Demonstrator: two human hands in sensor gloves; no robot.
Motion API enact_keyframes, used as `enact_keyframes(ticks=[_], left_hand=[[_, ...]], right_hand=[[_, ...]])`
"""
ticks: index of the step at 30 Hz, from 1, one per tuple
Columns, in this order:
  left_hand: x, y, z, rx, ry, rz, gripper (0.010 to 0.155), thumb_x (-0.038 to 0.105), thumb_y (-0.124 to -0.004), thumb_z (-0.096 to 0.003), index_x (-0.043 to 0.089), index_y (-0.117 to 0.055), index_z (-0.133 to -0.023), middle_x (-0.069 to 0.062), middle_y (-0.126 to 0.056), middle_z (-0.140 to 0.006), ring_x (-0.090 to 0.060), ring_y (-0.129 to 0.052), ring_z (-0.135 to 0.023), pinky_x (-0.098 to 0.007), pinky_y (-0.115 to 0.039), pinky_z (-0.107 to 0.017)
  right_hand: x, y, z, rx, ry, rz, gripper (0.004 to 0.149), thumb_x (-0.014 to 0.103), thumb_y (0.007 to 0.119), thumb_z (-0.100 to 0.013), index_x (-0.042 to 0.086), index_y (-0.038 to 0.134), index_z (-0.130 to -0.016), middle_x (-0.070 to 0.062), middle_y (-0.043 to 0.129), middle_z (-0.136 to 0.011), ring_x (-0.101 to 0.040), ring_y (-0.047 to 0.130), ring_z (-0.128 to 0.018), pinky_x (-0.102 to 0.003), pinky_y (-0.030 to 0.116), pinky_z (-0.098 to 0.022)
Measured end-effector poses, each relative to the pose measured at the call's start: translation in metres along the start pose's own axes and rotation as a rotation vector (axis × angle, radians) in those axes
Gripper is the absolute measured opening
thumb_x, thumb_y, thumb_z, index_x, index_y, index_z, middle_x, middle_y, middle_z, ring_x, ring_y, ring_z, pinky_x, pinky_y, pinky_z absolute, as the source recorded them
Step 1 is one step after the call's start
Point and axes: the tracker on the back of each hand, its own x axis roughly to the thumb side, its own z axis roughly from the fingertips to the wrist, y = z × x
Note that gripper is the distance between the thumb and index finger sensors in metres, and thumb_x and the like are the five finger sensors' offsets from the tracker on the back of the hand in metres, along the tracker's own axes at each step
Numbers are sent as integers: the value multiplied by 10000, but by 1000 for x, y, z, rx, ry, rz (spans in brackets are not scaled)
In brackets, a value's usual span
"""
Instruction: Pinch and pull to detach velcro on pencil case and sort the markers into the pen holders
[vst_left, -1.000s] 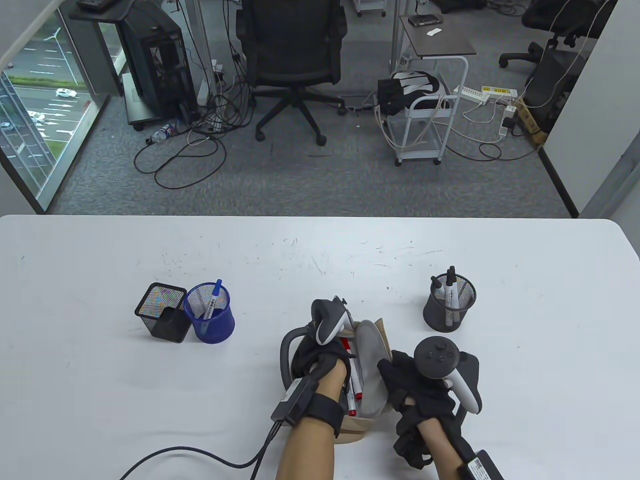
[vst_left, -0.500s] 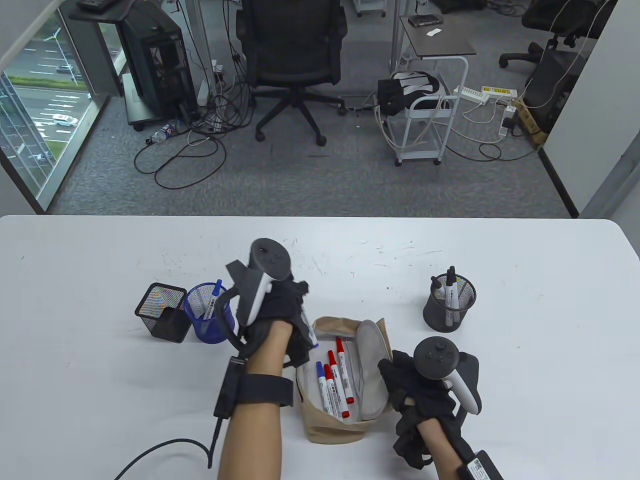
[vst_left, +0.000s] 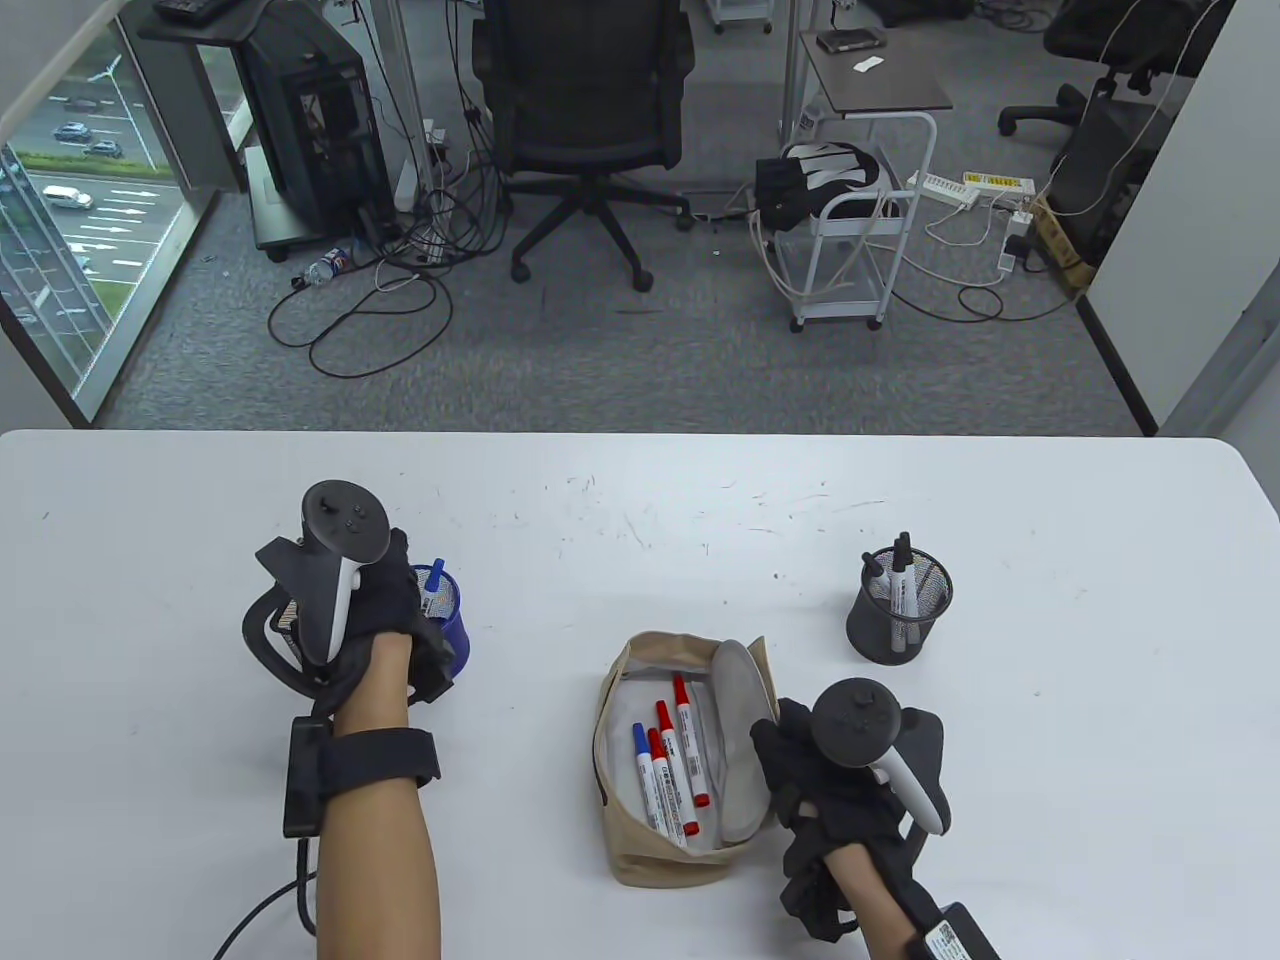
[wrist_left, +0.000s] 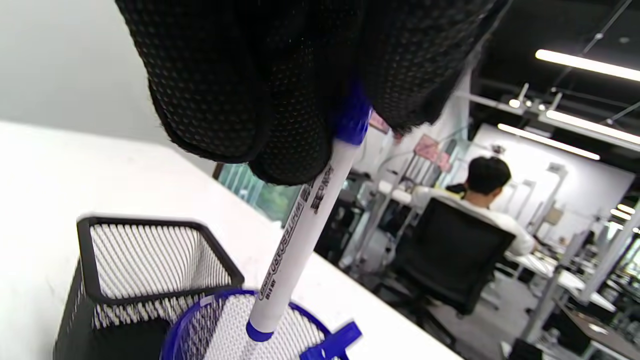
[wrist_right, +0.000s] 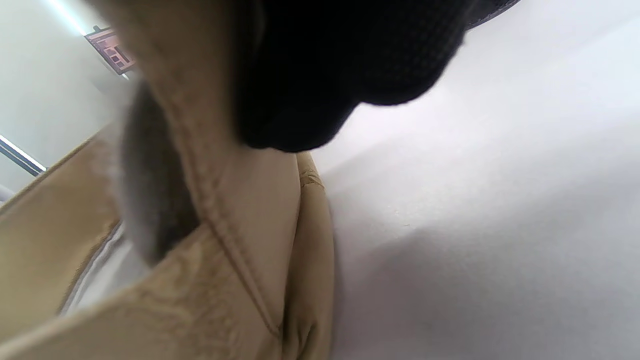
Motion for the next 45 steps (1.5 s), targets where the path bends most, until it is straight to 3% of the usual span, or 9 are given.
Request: enact_keyframes(ticks=[6, 12, 18, 24, 34, 36, 38, 41, 45], left_hand=[[29, 0, 16, -59, -86, -44, 565, 377, -953, -437, 143, -870, -944, -96, -1063, -823, -240, -1153, -596, -323, -1023, -342], [82, -10, 64, -252, -204, -65, 553, 375, -962, -436, 116, -893, -919, -118, -1082, -781, -244, -1166, -552, -310, -1035, -310], [130, -55, 124, -561, -300, -153, 578, 381, -959, -442, 91, -877, -935, -140, -1068, -798, -257, -1160, -568, -310, -1037, -319], [150, -113, 154, -767, -301, -327, 593, 381, -954, -451, 72, -862, -949, -157, -1055, -815, -277, -1152, -584, -322, -1034, -329], [136, -195, 148, -725, -132, -676, 733, 443, -955, -437, 21, -778, -1009, -150, -1041, -835, -276, -1139, -611, -319, -1028, -352], [131, -208, 147, -752, -105, -674, 756, 448, -967, -426, 35, -762, -1025, -126, -1037, -841, -263, -1136, -617, -314, -1024, -358], [132, -213, 146, -654, -117, -704, 729, 437, -981, -414, 70, -790, -1014, -83, -1070, -783, -227, -1158, -551, -300, -1026, -340], [129, -217, 142, -716, -101, -662, 746, 468, -975, -409, 78, -783, -1016, -22, -1090, -722, -182, -1161, -478, -283, -1019, -316], [132, -216, 144, -696, -125, -696, 774, 497, -981, -391, 83, -783, -1014, -3, -1094, -682, -164, -1149, -420, -283, -996, -296]], right_hand=[[-1, 0, 0, 7, -1, -18, 566, 370, 763, -543, -42, 742, -930, -206, 993, -729, -164, 1046, -210, -294, 878, -152], [0, 1, 0, 0, -4, -3, 567, 371, 762, -543, -43, 742, -930, -203, 993, -728, -163, 1047, -210, -294, 878, -152], [-2, 1, -1, 7, -6, -15, 567, 371, 761, -543, -43, 742, -929, -205, 992, -729, -165, 1046, -210, -295, 878, -152], [-2, 0, -1, 12, -6, -19, 567, 372, 762, -542, -42, 741, -930, -204, 992, -729, -165, 1046, -211, -295, 878, -153], [-2, 0, -2, 18, -14, -22, 570, 373, 762, -542, -42, 740, -931, -201, 993, -728, -165, 1046, -210, -295, 878, -153], [-2, 1, -2, 17, -14, -21, 569, 371, 762, -542, -44, 740, -931, -200, 994, -726, -165, 1046, -209, -295, 878, -152], [-2, 1, -2, 18, -15, -23, 568, 371, 762, -542, -43, 741, -930, -202, 995, -724, -166, 1046, -209, -295, 878, -152], [-2, 1, -2, 20, -16, -27, 569, 372, 761, -542, -43, 741, -930, -200, 996, -723, -165, 1046, -208, -294, 877, -151], [-2, 1, -2, 20, -15, -24, 567, 371, 762, -542, -43, 742, -929, -199, 996, -721, -163, 1046, -205, -293, 877, -149]])
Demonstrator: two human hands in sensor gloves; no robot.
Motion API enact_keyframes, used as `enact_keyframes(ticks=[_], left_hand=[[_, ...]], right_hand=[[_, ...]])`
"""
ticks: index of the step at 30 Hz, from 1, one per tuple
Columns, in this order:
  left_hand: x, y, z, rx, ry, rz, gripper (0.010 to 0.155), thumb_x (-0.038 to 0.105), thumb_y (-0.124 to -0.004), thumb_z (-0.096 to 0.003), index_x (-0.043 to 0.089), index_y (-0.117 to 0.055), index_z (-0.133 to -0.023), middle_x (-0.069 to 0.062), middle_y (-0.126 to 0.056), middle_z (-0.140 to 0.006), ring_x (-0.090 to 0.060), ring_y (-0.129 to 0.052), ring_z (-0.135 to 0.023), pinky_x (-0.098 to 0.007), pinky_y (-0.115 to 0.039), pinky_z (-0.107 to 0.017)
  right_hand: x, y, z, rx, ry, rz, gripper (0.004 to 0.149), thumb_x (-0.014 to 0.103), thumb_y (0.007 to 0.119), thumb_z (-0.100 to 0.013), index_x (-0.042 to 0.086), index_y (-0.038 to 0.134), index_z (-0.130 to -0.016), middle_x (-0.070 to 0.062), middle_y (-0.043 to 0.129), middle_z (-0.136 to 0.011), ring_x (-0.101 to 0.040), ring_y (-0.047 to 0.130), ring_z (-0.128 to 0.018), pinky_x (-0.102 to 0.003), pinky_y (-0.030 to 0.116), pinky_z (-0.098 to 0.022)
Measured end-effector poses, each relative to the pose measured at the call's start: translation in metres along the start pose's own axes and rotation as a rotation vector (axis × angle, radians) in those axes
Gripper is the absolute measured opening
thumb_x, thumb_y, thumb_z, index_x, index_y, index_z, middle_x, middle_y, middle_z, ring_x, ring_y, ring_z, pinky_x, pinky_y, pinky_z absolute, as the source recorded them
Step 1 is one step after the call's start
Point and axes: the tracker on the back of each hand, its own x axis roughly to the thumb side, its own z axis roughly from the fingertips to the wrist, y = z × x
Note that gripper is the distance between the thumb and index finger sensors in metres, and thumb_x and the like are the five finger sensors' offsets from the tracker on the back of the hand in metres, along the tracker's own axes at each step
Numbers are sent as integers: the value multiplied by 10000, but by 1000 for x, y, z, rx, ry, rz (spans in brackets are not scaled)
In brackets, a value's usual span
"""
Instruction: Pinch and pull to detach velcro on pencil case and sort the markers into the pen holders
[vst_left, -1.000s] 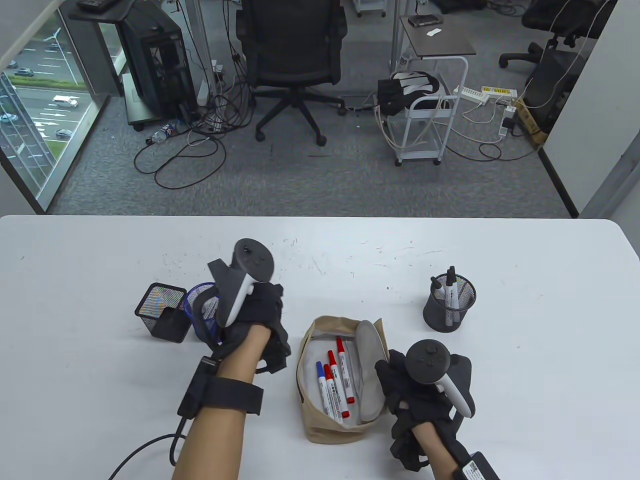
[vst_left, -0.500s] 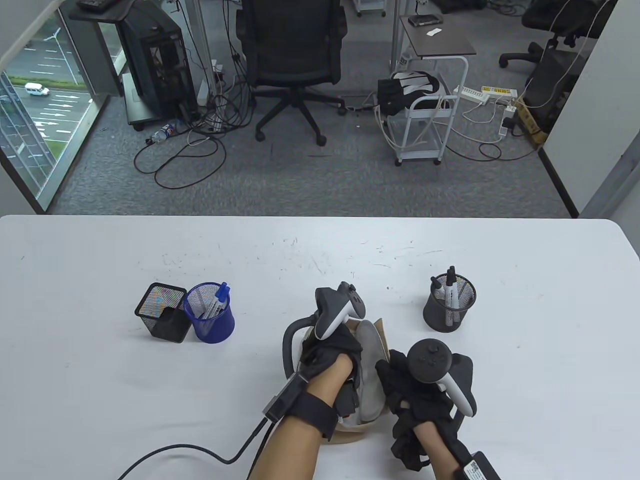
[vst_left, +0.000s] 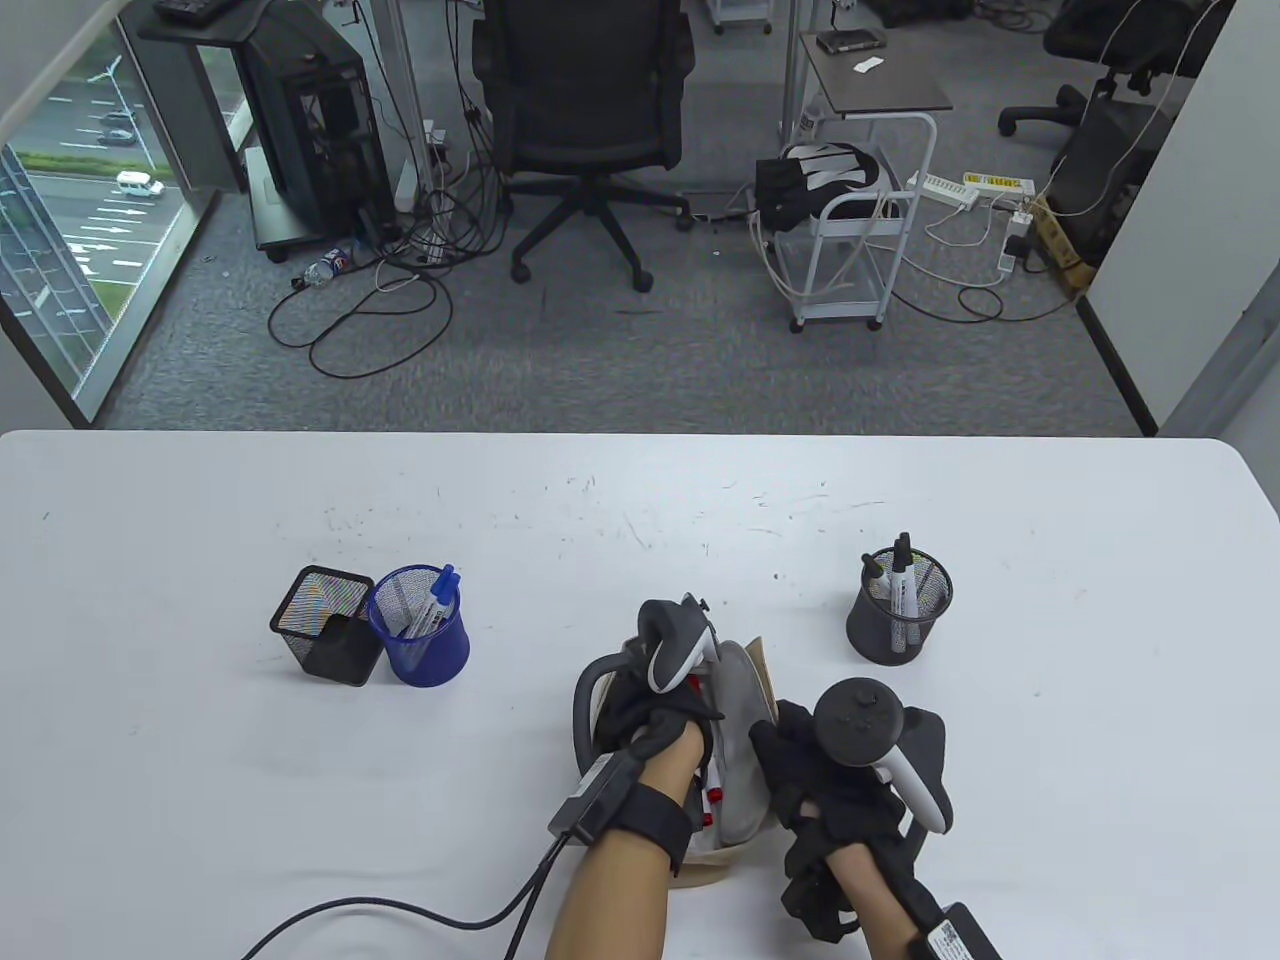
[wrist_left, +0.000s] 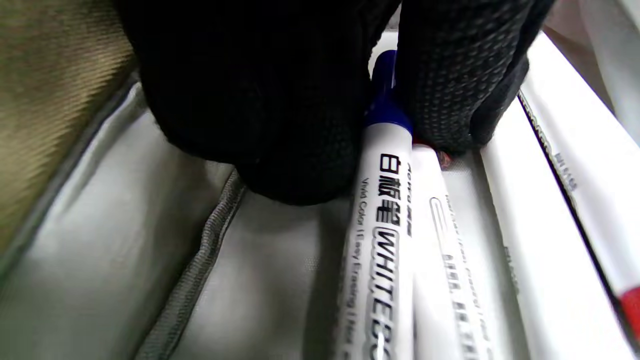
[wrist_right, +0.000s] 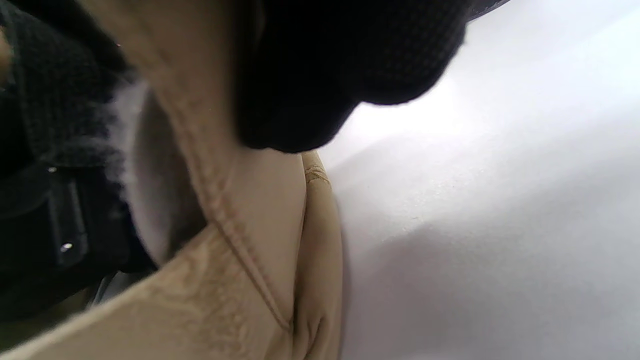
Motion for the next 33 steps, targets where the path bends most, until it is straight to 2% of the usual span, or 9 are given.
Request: enact_keyframes(ticks=[4, 8, 12, 16, 20, 25, 30, 33], left_hand=[[-13, 18, 11, 65, -91, 137, 736, 493, -993, -369, 124, -828, -985, -5, -1116, -649, -160, -1158, -393, -276, -1003, -276], [-55, 63, 35, 232, -188, 383, 643, 479, -994, -368, 167, -893, -922, -9, -1130, -641, -163, -1173, -386, -273, -1016, -265], [-120, 107, 58, 439, -167, 614, 615, 445, -988, -390, 159, -887, -925, -31, -1126, -671, -167, -1183, -400, -269, -1028, -265], [-184, 129, 67, 643, -53, 697, 563, 395, -982, -413, 164, -892, -919, -52, -1111, -728, -178, -1185, -440, -271, -1036, -287], [-227, 129, 57, 733, 66, 676, 543, 362, -963, -438, 182, -869, -941, -56, -1071, -810, -194, -1171, -540, -277, -1035, -339], [-259, 118, 28, 695, 143, 707, 534, 346, -947, -451, 191, -858, -954, -58, -1056, -839, -208, -1161, -577, -293, -1029, -360], [-264, 112, 11, 666, 135, 689, 580, 365, -951, -445, 157, -836, -974, -86, -1036, -863, -223, -1156, -604, -296, -1032, -369], [-258, 111, 10, 661, 104, 720, 606, 366, -959, -440, 119, -829, -978, -119, -1025, -864, -245, -1153, -614, -303, -1034, -360]], right_hand=[[0, 0, 0, -3, 1, 4, 567, 371, 762, -542, -44, 744, -928, -199, 998, -718, -162, 1046, -203, -292, 878, -148], [0, 1, 0, -7, 1, 10, 568, 371, 762, -542, -46, 744, -926, -199, 999, -717, -161, 1046, -203, -292, 878, -147], [0, 1, 1, -9, 0, 12, 567, 370, 763, -541, -48, 745, -925, -199, 1001, -712, -159, 1046, -199, -290, 878, -145], [0, 1, 1, -12, 2, 1, 560, 357, 766, -542, -59, 749, -917, -205, 1004, -699, -151, 1049, -188, -280, 883, -132], [1, 2, 1, -18, 7, 8, 559, 355, 767, -541, -61, 751, -915, -202, 1007, -693, -149, 1049, -185, -278, 884, -128], [1, 2, 0, -18, 9, 10, 560, 358, 767, -541, -59, 752, -915, -200, 1008, -694, -149, 1049, -185, -279, 883, -129], [1, 2, 0, -18, 9, 16, 560, 359, 767, -541, -58, 751, -916, -202, 1007, -694, -149, 1048, -185, -279, 883, -130], [1, 2, 0, -18, 8, 16, 560, 359, 766, -541, -57, 751, -916, -199, 1008, -694, -149, 1048, -186, -279, 883, -131]])
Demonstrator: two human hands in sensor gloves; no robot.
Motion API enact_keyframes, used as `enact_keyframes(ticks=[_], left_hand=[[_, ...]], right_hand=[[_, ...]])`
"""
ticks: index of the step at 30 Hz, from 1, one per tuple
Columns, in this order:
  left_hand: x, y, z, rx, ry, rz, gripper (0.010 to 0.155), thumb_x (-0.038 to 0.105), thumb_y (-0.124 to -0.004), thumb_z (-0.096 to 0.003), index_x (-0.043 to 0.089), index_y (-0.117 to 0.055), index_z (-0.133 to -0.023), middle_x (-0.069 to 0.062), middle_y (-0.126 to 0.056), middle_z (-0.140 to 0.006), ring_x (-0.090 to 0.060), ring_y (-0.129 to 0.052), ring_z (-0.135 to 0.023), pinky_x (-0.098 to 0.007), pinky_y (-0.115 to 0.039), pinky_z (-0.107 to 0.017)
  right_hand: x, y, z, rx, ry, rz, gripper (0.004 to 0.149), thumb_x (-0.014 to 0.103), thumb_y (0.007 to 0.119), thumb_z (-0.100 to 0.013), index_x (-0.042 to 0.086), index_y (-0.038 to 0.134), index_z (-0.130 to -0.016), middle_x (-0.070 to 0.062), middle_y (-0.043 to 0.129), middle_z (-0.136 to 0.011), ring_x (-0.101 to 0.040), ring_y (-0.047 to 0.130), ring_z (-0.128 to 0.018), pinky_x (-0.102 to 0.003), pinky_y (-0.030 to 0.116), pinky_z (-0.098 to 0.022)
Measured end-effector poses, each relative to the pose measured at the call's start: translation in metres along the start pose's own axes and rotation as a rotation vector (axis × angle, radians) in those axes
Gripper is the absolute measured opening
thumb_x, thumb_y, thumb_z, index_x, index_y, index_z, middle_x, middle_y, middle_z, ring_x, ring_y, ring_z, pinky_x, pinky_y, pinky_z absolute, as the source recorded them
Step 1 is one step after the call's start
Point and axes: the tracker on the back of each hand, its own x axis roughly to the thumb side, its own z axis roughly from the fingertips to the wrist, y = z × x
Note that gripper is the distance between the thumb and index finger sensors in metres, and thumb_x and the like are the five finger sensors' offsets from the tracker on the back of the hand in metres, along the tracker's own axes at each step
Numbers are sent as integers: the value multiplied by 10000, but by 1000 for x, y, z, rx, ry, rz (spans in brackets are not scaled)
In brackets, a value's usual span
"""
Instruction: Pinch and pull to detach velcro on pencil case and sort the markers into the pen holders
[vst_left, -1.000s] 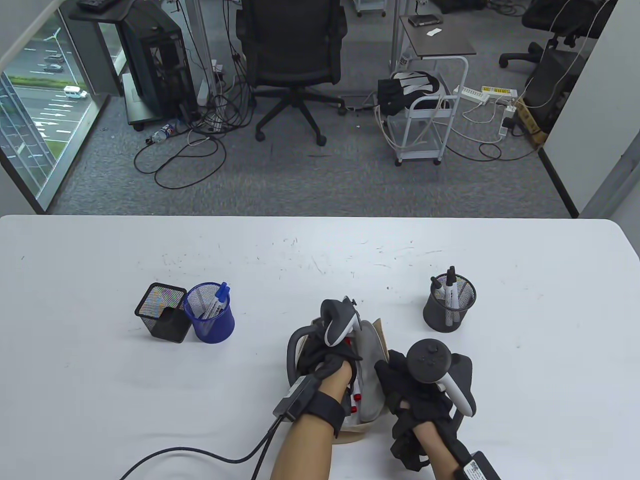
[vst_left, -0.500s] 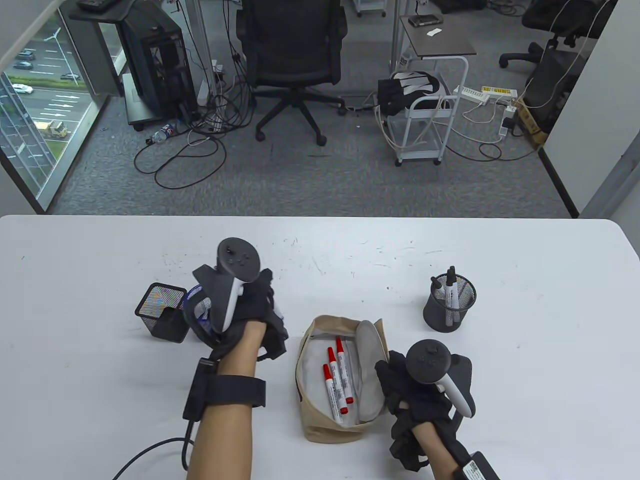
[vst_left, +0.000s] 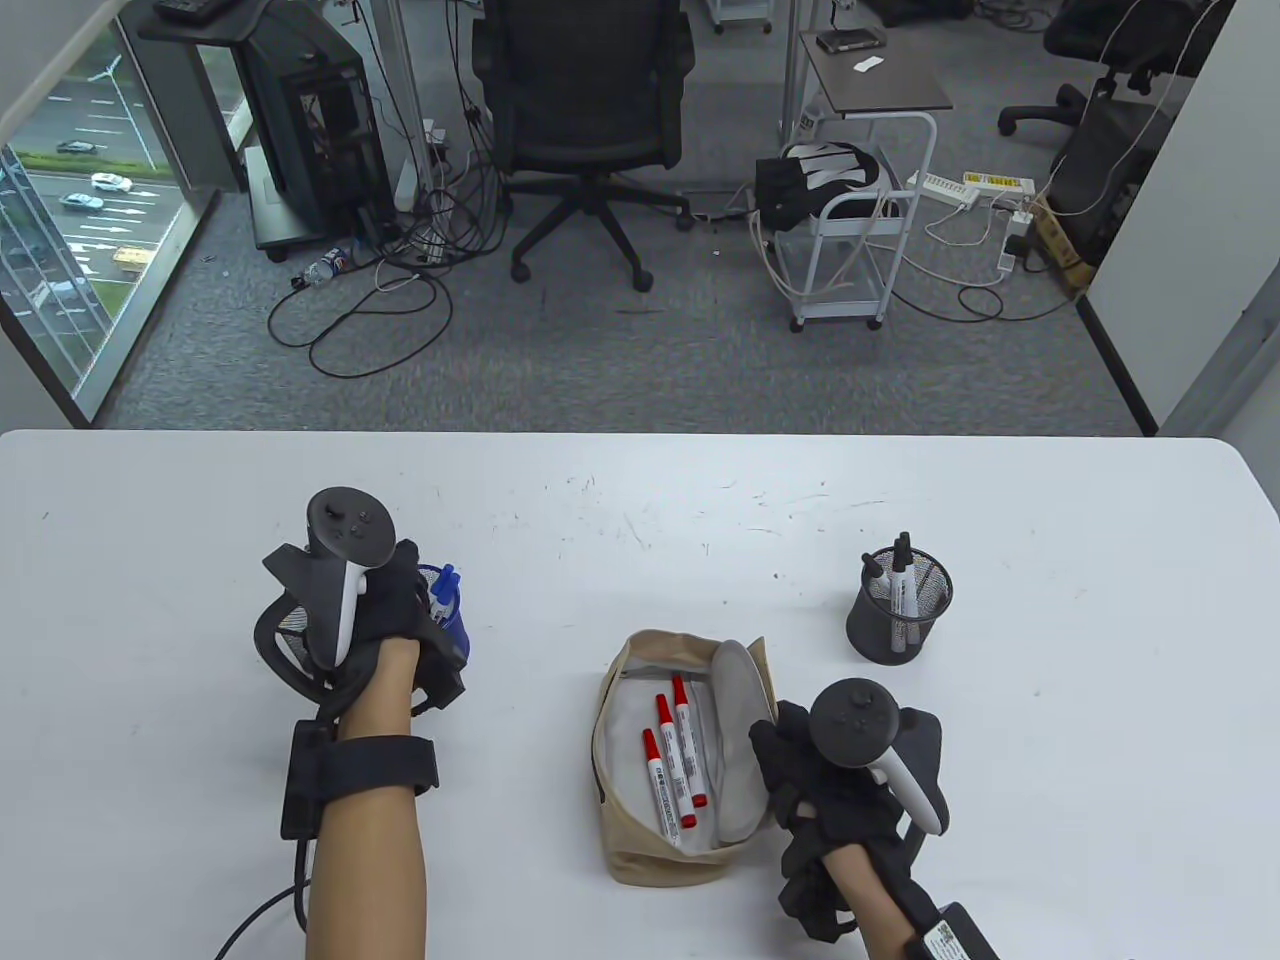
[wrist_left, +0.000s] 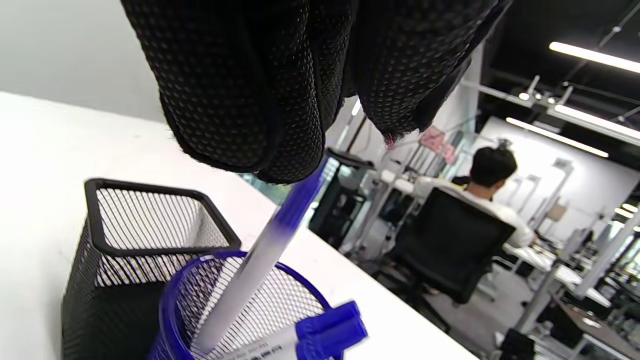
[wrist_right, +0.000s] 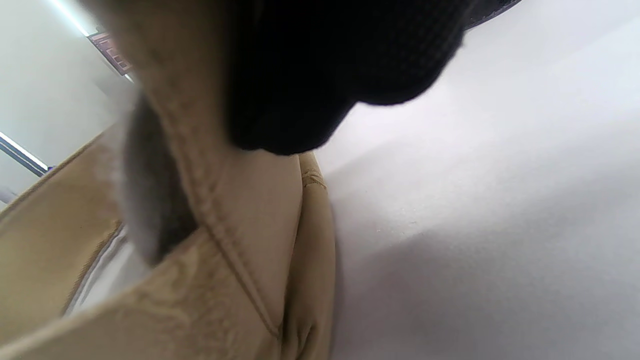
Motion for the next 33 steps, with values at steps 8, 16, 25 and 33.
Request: enact_keyframes(ticks=[8, 16, 25, 33], left_hand=[[54, -7, 44, -156, -176, -17, 575, 369, -968, -432, 93, -880, -929, -138, -1069, -792, -250, -1171, -557, -301, -1047, -310], [124, -47, 115, -456, -337, -114, 574, 369, -965, -442, 80, -879, -930, -147, -1069, -789, -258, -1168, -558, -300, -1047, -311], [138, -148, 135, -732, -231, -354, 573, 375, -954, -455, 65, -880, -931, -162, -1069, -788, -275, -1162, -560, -312, -1043, -317], [125, -211, 132, -768, -120, -687, 748, 457, -967, -422, 35, -780, -1011, -153, -1027, -843, -283, -1131, -624, -321, -1029, -359]], right_hand=[[1, 1, 1, -3, -7, 0, 561, 360, 766, -541, -57, 751, -916, -200, 1007, -696, -152, 1048, -187, -282, 882, -132], [1, 1, 1, 0, -8, -3, 562, 361, 765, -541, -56, 749, -917, -201, 1005, -698, -153, 1048, -190, -284, 882, -134], [0, 0, 1, -1, -12, 0, 563, 362, 766, -541, -56, 749, -918, -201, 1006, -698, -154, 1048, -190, -285, 881, -134], [0, 0, 1, 3, -12, 1, 563, 362, 765, -541, -56, 750, -917, -200, 1005, -699, -154, 1048, -191, -285, 881, -135]])
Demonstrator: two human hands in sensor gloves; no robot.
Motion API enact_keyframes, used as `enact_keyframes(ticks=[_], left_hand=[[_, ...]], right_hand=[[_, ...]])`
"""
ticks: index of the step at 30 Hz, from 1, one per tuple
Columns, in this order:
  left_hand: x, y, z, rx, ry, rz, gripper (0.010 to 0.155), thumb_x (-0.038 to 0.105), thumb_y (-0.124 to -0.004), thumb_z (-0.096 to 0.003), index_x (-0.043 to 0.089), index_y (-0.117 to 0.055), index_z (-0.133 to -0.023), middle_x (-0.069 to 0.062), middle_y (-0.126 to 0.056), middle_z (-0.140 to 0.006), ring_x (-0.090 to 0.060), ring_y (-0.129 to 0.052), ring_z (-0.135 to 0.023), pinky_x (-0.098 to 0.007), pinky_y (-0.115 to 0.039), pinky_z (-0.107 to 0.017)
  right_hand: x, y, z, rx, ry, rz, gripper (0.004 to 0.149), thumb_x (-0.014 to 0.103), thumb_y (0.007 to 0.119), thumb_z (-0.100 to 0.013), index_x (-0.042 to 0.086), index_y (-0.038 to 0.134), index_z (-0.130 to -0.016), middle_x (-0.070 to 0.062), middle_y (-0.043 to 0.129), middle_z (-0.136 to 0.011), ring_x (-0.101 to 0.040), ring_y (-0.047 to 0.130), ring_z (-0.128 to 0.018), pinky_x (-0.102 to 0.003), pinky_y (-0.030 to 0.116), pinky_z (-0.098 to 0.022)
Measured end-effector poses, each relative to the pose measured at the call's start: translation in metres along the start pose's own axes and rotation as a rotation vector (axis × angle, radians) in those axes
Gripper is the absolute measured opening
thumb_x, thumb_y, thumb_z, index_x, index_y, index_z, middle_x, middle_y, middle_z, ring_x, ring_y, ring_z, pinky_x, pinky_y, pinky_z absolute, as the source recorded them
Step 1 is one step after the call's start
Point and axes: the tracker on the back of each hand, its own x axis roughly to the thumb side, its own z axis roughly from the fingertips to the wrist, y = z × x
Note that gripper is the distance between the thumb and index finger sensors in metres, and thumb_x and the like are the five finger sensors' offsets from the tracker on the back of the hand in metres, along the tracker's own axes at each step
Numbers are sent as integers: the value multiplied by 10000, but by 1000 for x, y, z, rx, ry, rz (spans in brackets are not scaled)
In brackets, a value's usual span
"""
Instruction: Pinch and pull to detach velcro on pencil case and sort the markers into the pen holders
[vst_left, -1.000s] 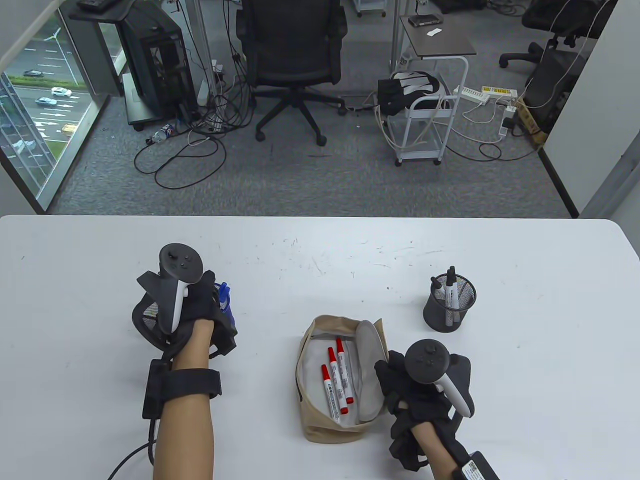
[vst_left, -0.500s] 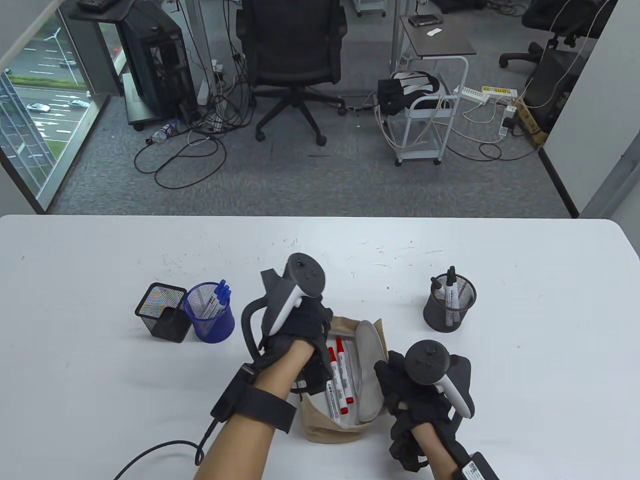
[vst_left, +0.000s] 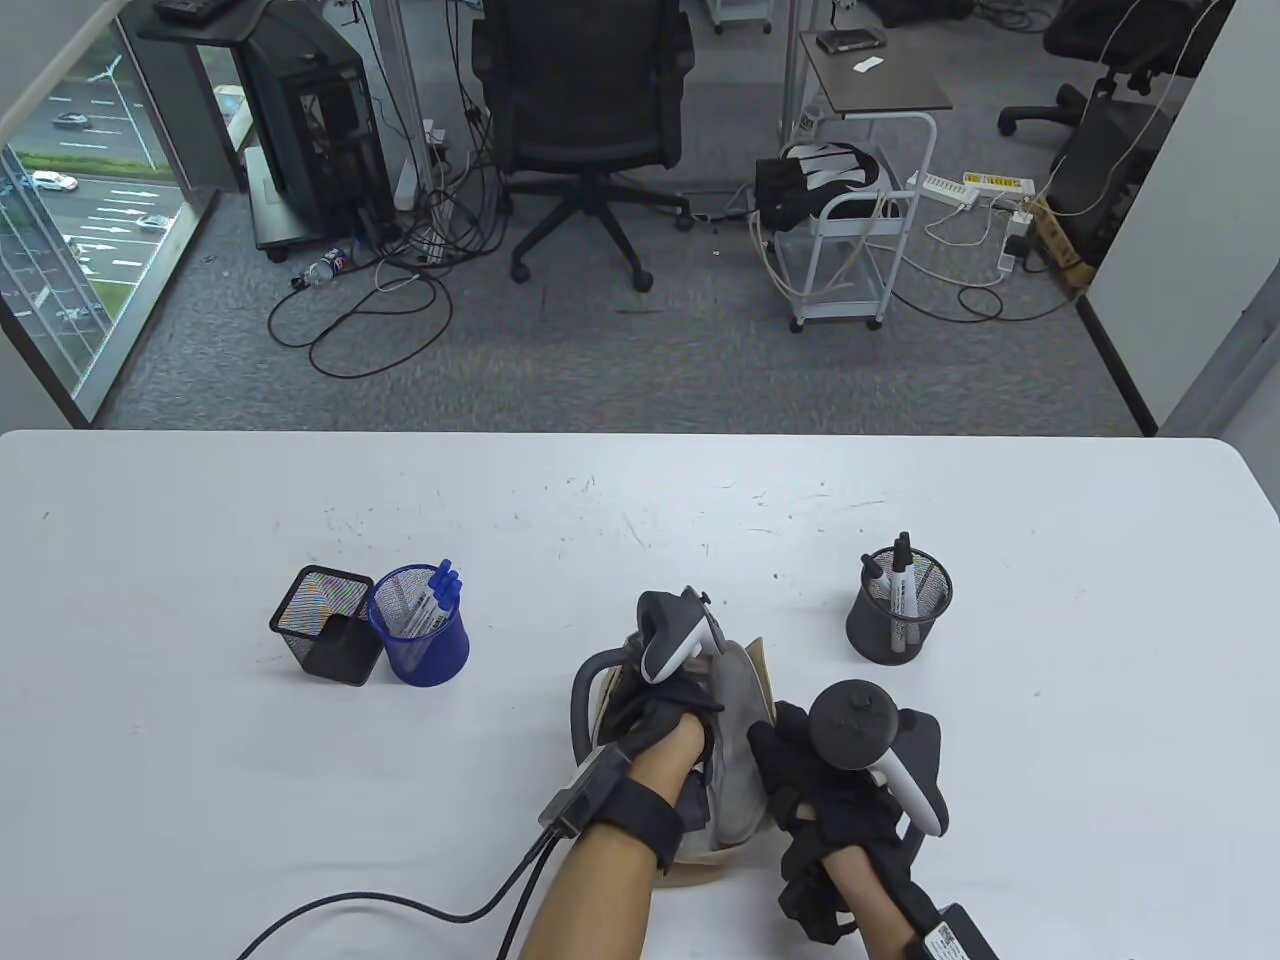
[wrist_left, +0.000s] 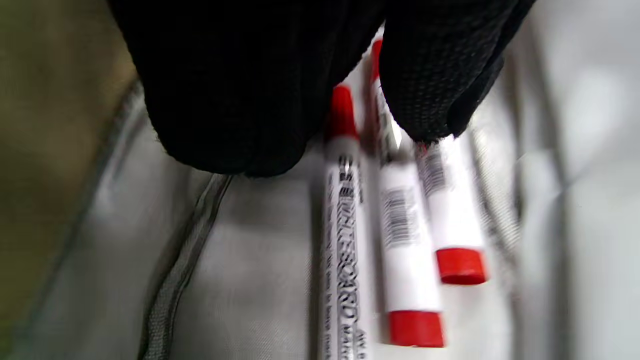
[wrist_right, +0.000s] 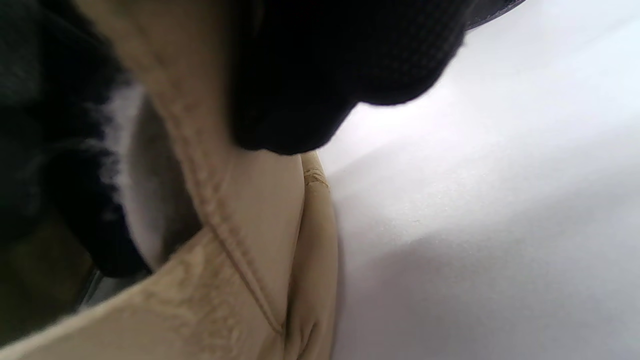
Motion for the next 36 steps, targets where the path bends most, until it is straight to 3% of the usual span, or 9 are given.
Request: enact_keyframes(ticks=[1, 7, 15, 17, 20, 23, 26, 30, 36], left_hand=[[1, 1, -1, 90, 14, -23, 762, 449, -976, -414, 33, -773, -1019, -128, -1053, -816, -270, -1144, -604, -319, -1030, -351], [-5, 0, -6, 54, 9, 21, 760, 459, -981, -403, 97, -771, -1037, -45, -1071, -772, -204, -1154, -548, -293, -1017, -343], [-8, -5, -8, 43, -16, 71, 774, 453, -974, -408, 83, -739, -1046, -15, -1067, -742, -179, -1145, -496, -288, -1008, -330], [-9, -2, -6, 61, -33, 76, 740, 436, -974, -415, 107, -755, -1041, -19, -1070, -741, -184, -1145, -495, -293, -1006, -331], [-23, 17, 7, 154, -126, 216, 692, 418, -974, -412, 136, -794, -1017, -33, -1090, -724, -193, -1152, -479, -298, -1007, -321], [-62, 56, 28, 308, -248, 515, 591, 407, -974, -412, 169, -876, -944, -39, -1104, -717, -190, -1168, -463, -288, -1023, -307], [-110, 92, 48, 507, -281, 661, 543, 405, -976, -408, 192, -910, -904, -35, -1109, -715, -179, -1176, -456, -278, -1033, -300], [-185, 124, 72, 731, -164, 734, 501, 378, -981, -412, 227, -921, -886, -27, -1100, -750, -169, -1178, -475, -273, -1038, -312], [-270, 126, 68, 871, 81, 668, 471, 351, -970, -429, 248, -916, -886, -29, -1080, -795, -181, -1173, -528, -278, -1040, -336]], right_hand=[[0, 0, 0, 1, 0, -2, 563, 362, 765, -540, -55, 748, -918, -201, 1005, -700, -155, 1048, -190, -285, 881, -135], [1, 1, 0, 2, 0, 3, 565, 363, 764, -541, -55, 746, -920, -201, 1004, -703, -154, 1048, -192, -285, 881, -136], [1, 2, 0, -4, 1, 7, 562, 363, 763, -541, -52, 746, -921, -201, 1003, -706, -154, 1048, -192, -284, 882, -137], [1, 2, 0, -7, 2, 11, 563, 362, 764, -541, -54, 748, -920, -202, 1002, -706, -152, 1048, -192, -283, 882, -136], [1, 1, 0, -5, 2, 9, 563, 363, 764, -540, -53, 748, -920, -201, 1003, -706, -151, 1048, -191, -283, 882, -136], [2, 3, 0, 5, 2, 10, 564, 363, 764, -541, -53, 746, -921, -202, 1002, -707, -152, 1048, -192, -283, 882, -136], [2, 3, 0, 3, 1, 11, 564, 360, 765, -541, -55, 745, -921, -201, 1001, -707, -151, 1048, -192, -282, 882, -136], [2, 3, 0, 2, 1, 10, 561, 352, 768, -540, -61, 745, -918, -204, 1002, -703, -145, 1048, -186, -278, 884, -131], [3, 4, 0, -2, 2, 22, 551, 330, 778, -537, -70, 746, -914, -208, 1004, -696, -140, 1050, -182, -274, 888, -126]])
